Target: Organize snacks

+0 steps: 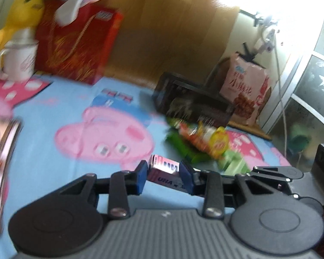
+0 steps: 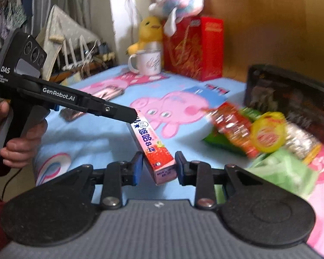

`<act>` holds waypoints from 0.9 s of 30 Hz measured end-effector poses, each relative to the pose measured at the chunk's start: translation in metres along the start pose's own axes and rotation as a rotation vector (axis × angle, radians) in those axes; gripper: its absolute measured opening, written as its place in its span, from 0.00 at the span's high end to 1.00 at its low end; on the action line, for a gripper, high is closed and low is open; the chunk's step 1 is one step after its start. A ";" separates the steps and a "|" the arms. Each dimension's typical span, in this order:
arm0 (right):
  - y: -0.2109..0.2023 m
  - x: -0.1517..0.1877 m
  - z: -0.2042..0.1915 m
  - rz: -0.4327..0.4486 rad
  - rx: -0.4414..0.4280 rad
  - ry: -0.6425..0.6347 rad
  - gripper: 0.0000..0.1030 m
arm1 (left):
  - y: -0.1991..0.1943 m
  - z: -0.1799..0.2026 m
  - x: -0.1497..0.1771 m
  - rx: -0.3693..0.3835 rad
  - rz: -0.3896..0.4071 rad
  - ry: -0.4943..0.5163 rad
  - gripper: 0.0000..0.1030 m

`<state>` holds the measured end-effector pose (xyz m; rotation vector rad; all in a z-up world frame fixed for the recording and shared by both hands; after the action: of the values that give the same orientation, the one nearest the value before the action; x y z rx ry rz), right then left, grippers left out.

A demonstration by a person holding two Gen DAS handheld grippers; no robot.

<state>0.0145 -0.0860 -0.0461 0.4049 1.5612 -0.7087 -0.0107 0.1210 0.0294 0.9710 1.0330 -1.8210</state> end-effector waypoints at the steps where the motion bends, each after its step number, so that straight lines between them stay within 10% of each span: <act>1: -0.002 -0.005 0.005 0.014 0.017 -0.003 0.66 | 0.009 0.005 -0.007 0.013 0.007 0.016 0.68; 17: 0.026 -0.088 0.161 0.132 0.395 -0.056 0.73 | 0.209 0.081 -0.087 0.069 0.073 0.192 0.70; 27: -0.013 -0.064 0.194 0.252 0.528 0.119 0.57 | 0.187 0.046 -0.060 0.041 0.029 0.121 0.63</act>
<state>0.1617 -0.2115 0.0194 1.0322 1.3855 -0.9075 0.1695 0.0324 0.0470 1.1270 1.0525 -1.7832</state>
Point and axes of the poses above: each gripper's, at about its wrist camera, not at the fingertips, and y roughly the way its jaws point, z to its right, x to its underside, the point moved 2 cm from there along y, roughly the way its jaws point, and after that the axes turned 15 degrees about z, right-handed, at the moved point
